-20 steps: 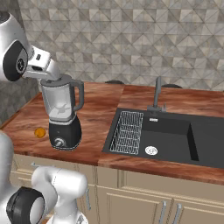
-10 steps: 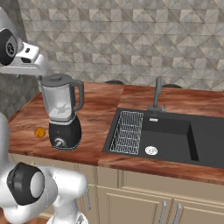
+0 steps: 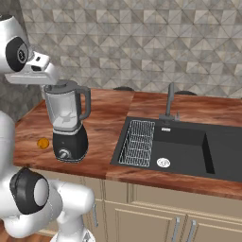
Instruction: Open the blender lid, put the orange in the blender, close the lid, and start the blender.
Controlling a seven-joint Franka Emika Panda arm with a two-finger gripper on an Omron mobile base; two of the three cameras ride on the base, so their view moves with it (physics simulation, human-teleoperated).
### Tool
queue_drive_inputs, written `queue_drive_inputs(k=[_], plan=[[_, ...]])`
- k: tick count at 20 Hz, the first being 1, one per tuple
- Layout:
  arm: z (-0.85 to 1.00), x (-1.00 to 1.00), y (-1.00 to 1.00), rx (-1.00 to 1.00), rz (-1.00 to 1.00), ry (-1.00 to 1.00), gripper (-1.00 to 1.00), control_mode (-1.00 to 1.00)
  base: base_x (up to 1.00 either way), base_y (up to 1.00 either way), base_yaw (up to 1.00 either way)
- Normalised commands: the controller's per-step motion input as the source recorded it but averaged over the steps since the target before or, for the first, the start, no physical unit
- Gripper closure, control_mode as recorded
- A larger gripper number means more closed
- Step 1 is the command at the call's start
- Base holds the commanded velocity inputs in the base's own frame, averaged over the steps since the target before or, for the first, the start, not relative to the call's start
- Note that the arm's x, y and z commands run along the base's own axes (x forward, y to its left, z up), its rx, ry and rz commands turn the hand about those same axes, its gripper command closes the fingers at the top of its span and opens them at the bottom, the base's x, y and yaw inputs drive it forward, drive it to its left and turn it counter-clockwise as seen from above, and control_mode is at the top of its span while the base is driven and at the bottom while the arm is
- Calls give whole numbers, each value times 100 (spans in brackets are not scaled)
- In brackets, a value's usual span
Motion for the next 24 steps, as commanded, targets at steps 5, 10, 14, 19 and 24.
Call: queue_drive_inputs(k=[5, 10, 14, 19, 24], plan=[[-4, 29, 0, 0, 0, 7, -100, -100, 0, 0, 0], [-9, 21, 1, 0, 0, 5, -100, -100, 0, 0, 0], [-1, 2, 0, 0, 0, 0, -100, -100, 0, 0, 0], [-4, 19, 0, 0, 0, 0, -100, -100, 0, 0, 0], [-5, 47, 0, 0, 0, 1, -100, -100, 0, 0, 0]])
